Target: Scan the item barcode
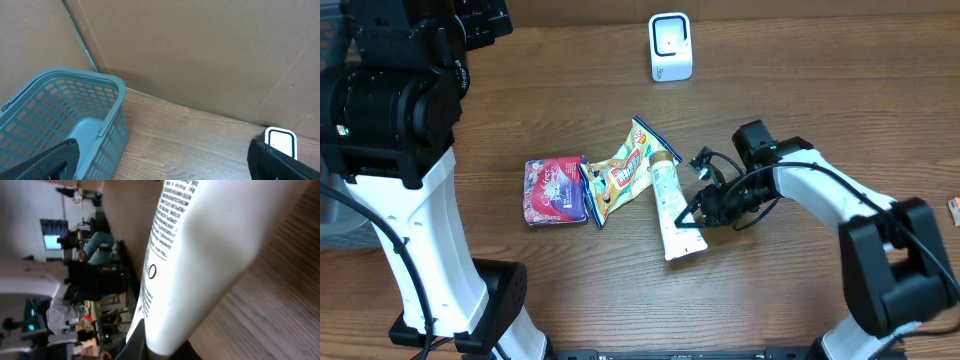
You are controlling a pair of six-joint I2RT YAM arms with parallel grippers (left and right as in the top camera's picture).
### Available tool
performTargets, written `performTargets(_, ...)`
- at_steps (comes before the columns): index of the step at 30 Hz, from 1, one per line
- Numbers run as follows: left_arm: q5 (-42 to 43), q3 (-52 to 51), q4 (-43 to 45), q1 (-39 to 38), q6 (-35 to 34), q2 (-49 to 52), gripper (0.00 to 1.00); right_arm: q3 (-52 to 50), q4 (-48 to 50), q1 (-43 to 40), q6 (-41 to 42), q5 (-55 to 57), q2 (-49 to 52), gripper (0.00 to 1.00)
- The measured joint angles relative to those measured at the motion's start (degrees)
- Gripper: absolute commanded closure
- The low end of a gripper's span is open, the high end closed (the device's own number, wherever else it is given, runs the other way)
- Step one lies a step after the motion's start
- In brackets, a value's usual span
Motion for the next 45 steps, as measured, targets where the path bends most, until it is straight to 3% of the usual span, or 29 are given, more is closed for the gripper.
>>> performTargets(13, 0.0, 0.0, 0.0, 0.0, 0.0, 0.0, 0.0, 2.91, -2.43, 0.02, -4.11, -6.29, -18.67, 0.96)
performTargets(20, 0.0, 0.0, 0.0, 0.0, 0.0, 0.0, 0.0, 4.55, -0.46, 0.02, 2.43, -7.45, -25.57, 0.96)
performTargets(30, 0.0, 0.0, 0.0, 0.0, 0.0, 0.0, 0.0, 5.05, 0.48, 0.02, 8.11, -7.13, -26.43, 0.96)
performTargets(33, 0.0, 0.0, 0.02, 0.0, 0.0, 0.0, 0.0, 5.05, 0.81, 0.04, 9.73, -0.76, -26.43, 0.96)
performTargets(36, 0.0, 0.0, -0.02, 0.0, 0.0, 0.0, 0.0, 5.05, 4.66, 0.07, 12.66, 13.27, -26.36, 0.96)
performTargets(45, 0.0, 0.0, -0.02, 0.0, 0.0, 0.0, 0.0, 5.2, 28.15, -0.02, 16.26, 36.24, -20.11, 0.96)
